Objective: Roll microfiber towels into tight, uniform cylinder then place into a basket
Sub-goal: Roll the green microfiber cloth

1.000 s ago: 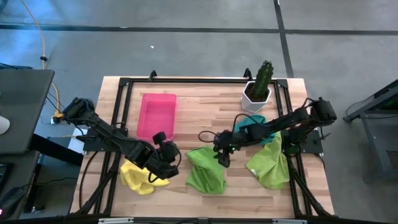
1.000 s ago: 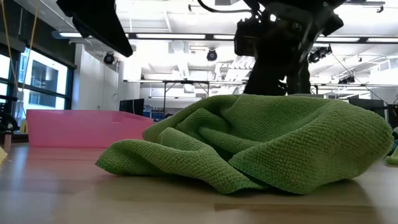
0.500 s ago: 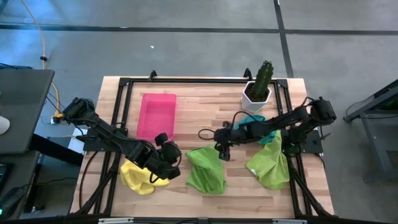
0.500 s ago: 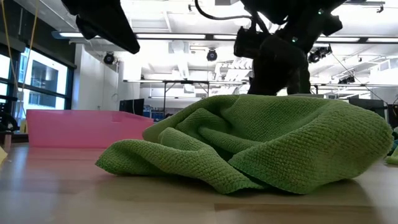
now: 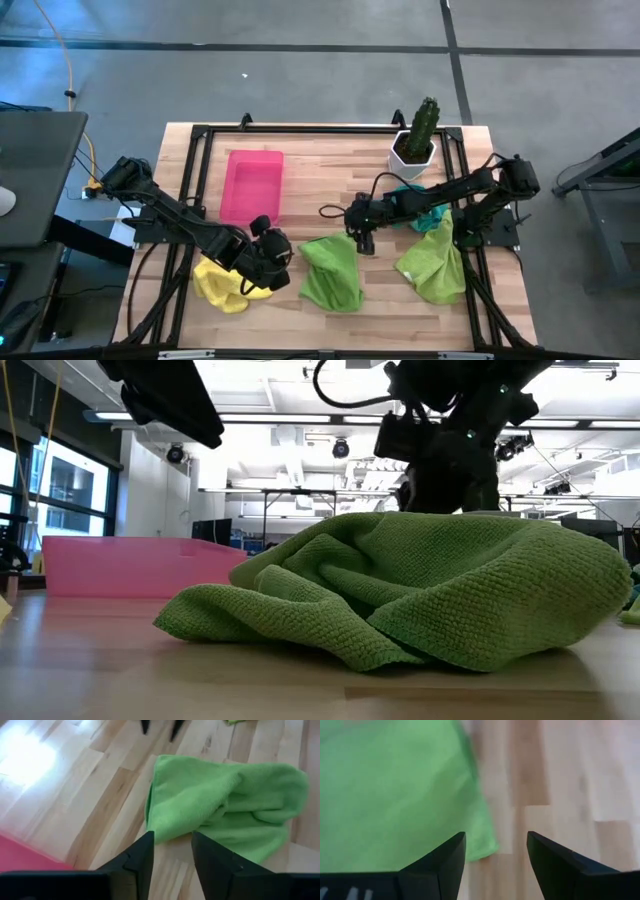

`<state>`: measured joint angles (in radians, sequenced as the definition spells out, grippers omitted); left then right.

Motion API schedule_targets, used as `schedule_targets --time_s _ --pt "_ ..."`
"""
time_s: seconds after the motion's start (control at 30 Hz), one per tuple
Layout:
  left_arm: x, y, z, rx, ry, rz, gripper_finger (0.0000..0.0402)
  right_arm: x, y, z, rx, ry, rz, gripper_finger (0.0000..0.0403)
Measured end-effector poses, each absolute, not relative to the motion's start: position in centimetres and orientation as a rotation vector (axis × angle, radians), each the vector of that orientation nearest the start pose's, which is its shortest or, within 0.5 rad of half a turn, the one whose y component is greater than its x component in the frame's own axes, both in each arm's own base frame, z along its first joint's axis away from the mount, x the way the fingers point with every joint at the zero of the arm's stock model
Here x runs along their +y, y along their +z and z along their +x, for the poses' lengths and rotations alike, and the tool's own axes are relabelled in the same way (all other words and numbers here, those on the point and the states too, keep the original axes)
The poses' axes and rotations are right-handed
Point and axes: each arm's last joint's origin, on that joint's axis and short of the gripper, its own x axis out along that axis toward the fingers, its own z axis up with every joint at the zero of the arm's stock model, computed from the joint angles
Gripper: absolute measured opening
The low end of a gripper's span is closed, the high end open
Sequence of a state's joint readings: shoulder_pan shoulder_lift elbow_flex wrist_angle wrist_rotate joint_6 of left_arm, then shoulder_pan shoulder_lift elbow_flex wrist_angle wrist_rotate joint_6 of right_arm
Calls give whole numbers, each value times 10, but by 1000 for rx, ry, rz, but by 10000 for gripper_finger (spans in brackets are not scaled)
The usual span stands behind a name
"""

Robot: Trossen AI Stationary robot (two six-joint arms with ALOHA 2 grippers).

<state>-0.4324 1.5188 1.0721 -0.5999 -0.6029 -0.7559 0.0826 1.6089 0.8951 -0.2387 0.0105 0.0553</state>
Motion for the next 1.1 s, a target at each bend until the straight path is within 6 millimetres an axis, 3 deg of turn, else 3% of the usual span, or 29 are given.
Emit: schedule_targets --time_s 0.13,0.3,0.6,0.87,1.1 --pt "-110 236 278 776 480 -181 132 28 175 311 926 180 -77 204" --pt "-109 236 279 775 484 -182 132 18 173 321 840 211 -161 204" --pt "-99 235 284 830 446 -252 132 -8 126 342 820 375 24 204" --pt "-89 234 287 854 450 -270 129 -8 113 343 833 486 137 202" --pt "-86 234 288 863 440 -232 129 -7 112 342 848 502 160 125"
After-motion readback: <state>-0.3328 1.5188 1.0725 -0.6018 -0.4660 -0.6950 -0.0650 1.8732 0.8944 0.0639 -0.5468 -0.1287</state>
